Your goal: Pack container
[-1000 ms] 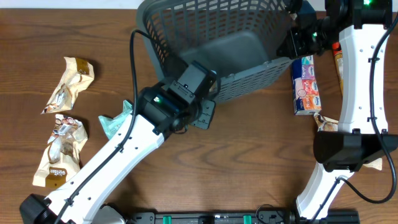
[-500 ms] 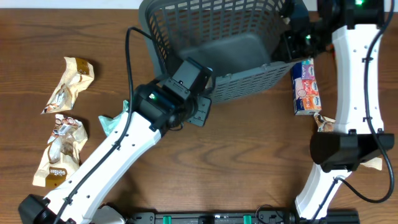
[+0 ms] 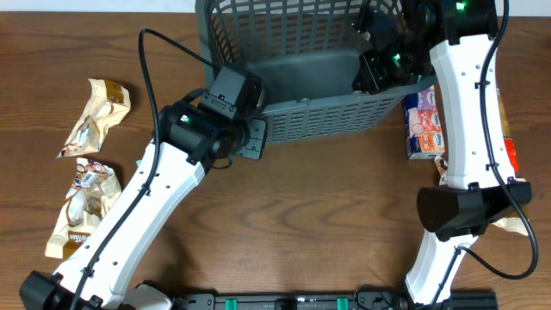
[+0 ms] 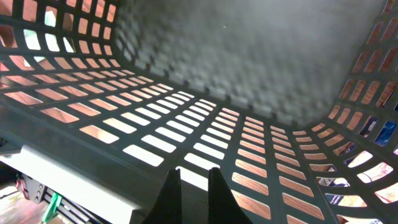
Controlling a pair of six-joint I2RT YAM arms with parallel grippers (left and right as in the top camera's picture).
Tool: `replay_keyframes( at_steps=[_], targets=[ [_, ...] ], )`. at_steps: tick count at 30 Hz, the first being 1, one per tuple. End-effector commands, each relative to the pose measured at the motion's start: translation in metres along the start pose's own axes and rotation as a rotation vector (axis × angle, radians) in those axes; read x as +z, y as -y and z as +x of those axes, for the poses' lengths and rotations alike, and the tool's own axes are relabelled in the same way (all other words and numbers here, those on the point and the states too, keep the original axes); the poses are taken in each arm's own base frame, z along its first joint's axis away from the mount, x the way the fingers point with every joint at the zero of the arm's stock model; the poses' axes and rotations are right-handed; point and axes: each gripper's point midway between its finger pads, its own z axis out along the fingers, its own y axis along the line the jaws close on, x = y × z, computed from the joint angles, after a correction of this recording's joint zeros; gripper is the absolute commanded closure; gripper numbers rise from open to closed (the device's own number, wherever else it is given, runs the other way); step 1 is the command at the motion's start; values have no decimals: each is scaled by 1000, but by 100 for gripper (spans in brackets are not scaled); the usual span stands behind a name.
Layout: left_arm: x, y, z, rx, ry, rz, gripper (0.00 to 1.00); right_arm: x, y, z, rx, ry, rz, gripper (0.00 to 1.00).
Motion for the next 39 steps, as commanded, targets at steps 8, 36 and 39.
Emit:
replay_keyframes(
  at_steps=[8, 36, 39],
  targets=[
    [-1, -3, -6, 19, 21, -10, 94, 2, -3, 1, 8, -14, 7, 99],
    [-3, -44, -23, -58, 68, -53, 94, 6, -17, 1, -14, -25, 5, 99],
    [-3, -44, -23, -53, 68, -53, 94, 7, -17, 1, -11, -26, 9, 99]
  ],
)
